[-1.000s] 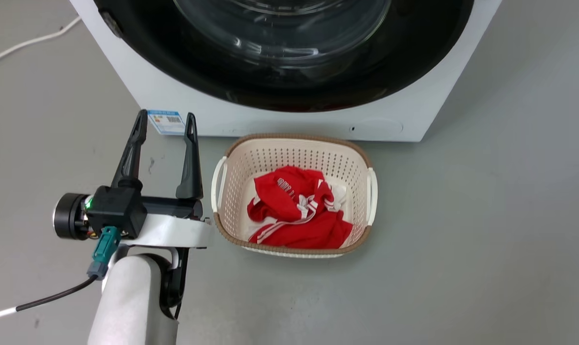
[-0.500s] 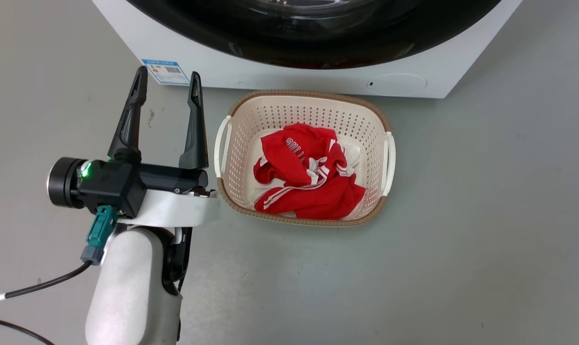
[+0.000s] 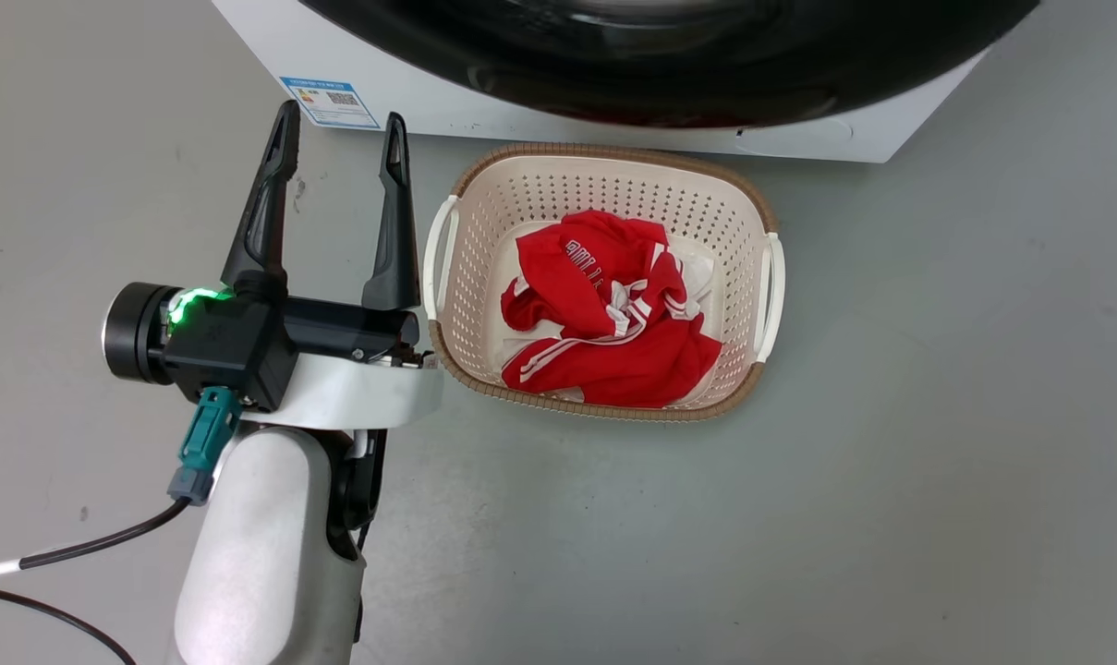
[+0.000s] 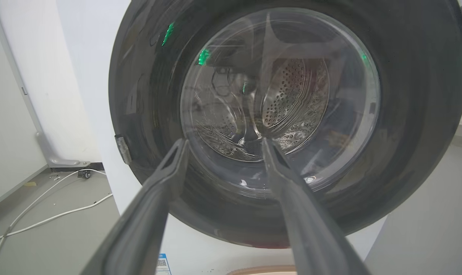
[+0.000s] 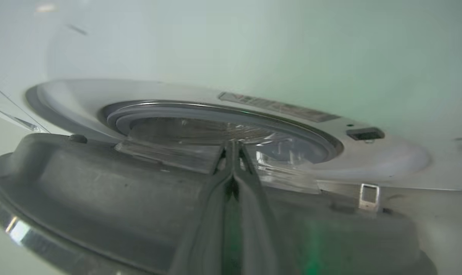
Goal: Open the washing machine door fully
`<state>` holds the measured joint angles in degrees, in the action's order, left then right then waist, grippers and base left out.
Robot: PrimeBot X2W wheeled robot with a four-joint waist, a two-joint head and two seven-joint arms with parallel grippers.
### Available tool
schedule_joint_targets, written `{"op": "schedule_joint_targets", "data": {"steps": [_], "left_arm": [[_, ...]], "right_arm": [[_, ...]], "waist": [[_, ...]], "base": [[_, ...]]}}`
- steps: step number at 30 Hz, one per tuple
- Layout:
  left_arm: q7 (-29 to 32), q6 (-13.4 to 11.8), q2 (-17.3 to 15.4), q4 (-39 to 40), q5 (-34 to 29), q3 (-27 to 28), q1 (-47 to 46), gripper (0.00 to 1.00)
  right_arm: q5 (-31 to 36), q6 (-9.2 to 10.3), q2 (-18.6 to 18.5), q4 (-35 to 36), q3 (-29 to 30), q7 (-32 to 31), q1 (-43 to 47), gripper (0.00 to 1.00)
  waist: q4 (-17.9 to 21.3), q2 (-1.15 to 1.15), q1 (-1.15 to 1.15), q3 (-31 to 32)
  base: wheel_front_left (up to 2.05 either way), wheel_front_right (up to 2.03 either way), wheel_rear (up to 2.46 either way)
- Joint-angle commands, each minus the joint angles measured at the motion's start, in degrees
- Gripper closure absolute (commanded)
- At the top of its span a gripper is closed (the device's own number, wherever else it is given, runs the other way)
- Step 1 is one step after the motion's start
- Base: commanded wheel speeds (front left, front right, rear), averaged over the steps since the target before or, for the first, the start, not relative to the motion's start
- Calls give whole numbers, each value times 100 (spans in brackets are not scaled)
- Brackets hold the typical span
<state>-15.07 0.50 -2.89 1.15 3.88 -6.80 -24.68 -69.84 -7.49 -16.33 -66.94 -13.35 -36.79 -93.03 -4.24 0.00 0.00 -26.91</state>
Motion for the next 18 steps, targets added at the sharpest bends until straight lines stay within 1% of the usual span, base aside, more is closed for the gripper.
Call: {"op": "schedule_joint_targets", "data": {"steps": [1,8,18], "left_arm": [[-15,-15,2,-14,26,0,-29,0],[-15,-12,2,-135,19,36,227,0],[-15,77,3,-339,-23,182,801,0]], "right_arm": [[-48,0,92,34,-11,-84,151,100],[-316,0,63,372,36,-778,722,100],[-712,0,362,1400,-119,-1672,2184,100]], "waist": [[2,0,0,39],[70,0,0,448],[262,0,0,1207]], "base": [[0,0,0],[0,0,0],[0,0,0]]}}
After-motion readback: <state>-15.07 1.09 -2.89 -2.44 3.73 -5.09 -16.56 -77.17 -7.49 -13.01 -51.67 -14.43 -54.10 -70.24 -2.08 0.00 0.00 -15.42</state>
